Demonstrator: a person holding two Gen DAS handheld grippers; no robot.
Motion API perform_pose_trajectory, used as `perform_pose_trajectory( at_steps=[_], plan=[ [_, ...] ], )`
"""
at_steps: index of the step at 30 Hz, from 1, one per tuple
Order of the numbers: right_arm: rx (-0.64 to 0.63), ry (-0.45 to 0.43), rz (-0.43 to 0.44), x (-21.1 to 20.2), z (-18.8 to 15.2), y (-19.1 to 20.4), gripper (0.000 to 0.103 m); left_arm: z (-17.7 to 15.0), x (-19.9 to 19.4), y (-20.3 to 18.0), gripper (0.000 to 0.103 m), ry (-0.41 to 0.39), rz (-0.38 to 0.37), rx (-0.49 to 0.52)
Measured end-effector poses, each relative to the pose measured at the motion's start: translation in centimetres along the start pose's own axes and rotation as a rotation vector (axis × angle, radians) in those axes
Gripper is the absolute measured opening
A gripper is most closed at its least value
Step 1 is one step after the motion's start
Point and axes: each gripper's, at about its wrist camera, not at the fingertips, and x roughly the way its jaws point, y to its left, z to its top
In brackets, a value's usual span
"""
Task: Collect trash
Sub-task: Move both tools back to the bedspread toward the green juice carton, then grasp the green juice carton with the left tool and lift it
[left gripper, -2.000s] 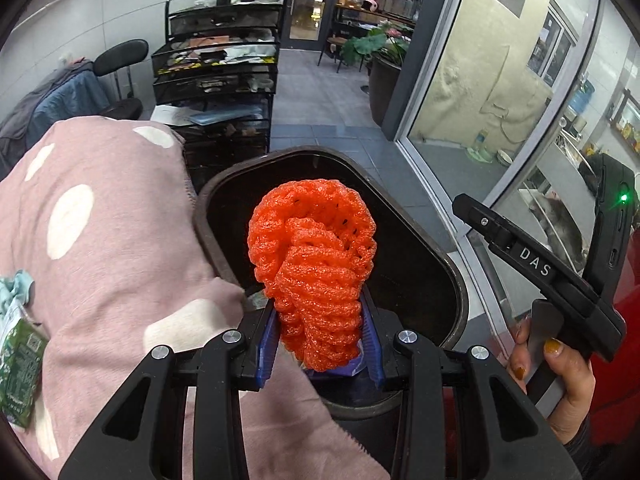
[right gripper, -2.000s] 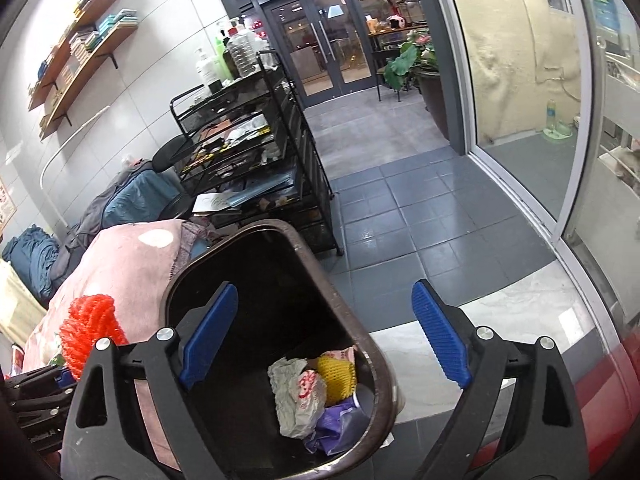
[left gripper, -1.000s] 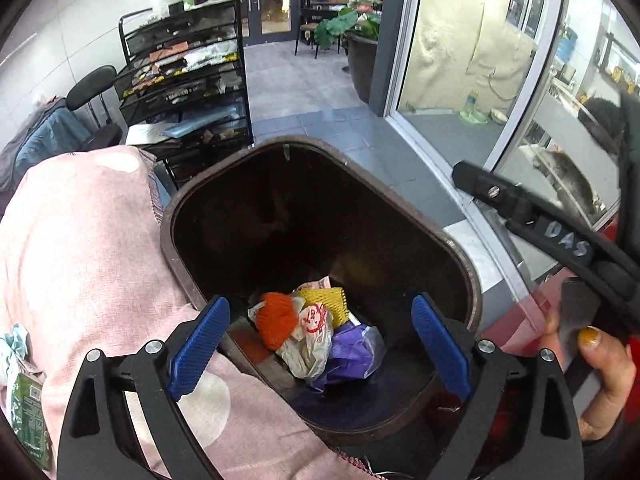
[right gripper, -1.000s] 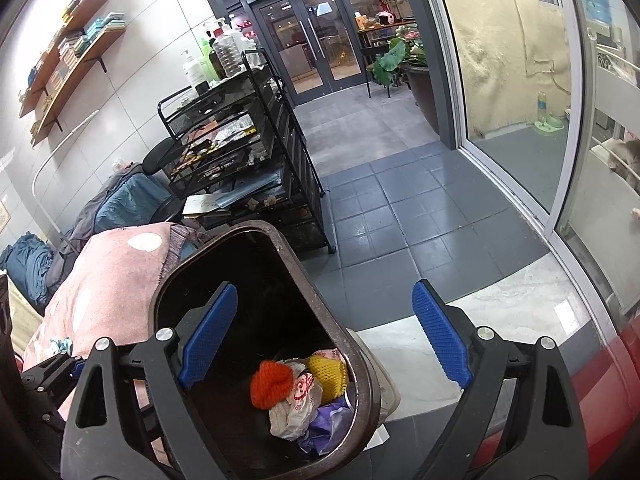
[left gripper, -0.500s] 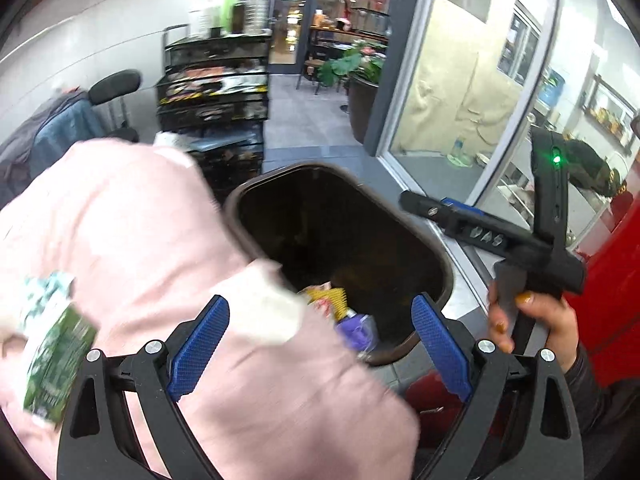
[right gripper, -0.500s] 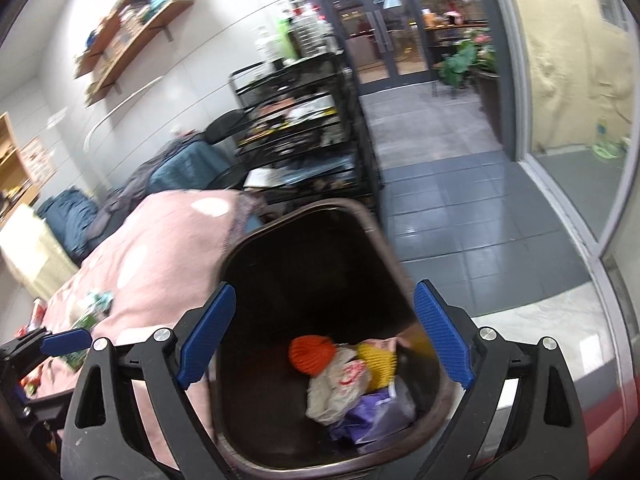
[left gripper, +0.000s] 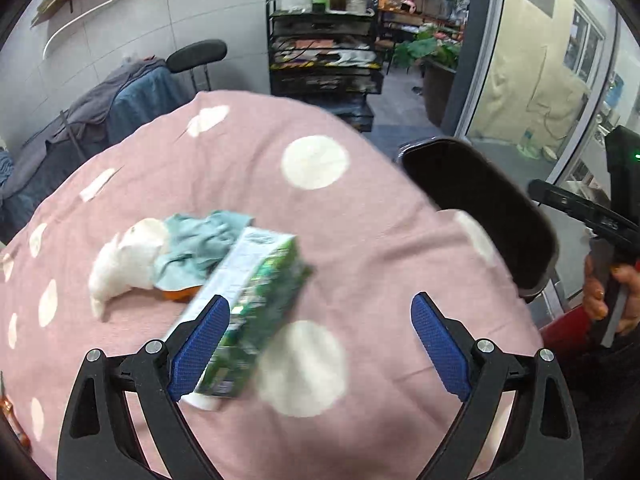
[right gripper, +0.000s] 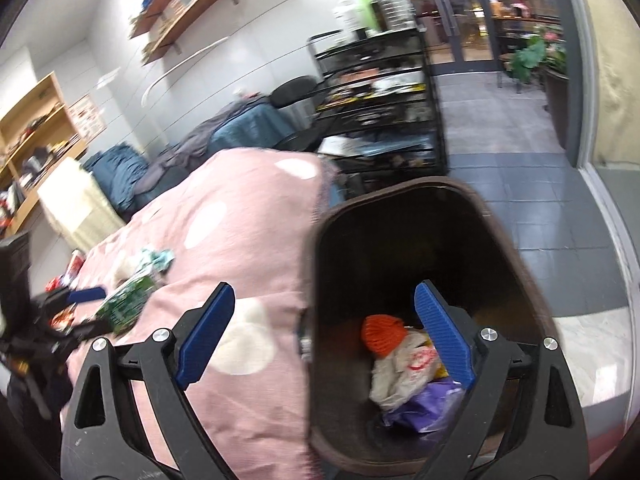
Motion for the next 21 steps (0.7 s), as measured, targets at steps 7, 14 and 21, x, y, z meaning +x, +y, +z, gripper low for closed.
perform_pose_trajectory(
  at_steps=[7,14,21],
  plan=[
    [-0.089,0.075,0.081,1.9,-0.1,4.2,0.091,0.2,2.9,3.2,0.085,0.116,0.031,0.064],
    [-0.156,0.108,0.108,3.3,0.0,7.3,0.091,0.4,6.2,5.1,0.073,0.231,0.034,0.111],
    [-0.201,0.140,0.118,4.6,0.0,9.6,0.091,-0.4,5.6,4.7,0.064,0.194,0.056,0.086]
  ],
)
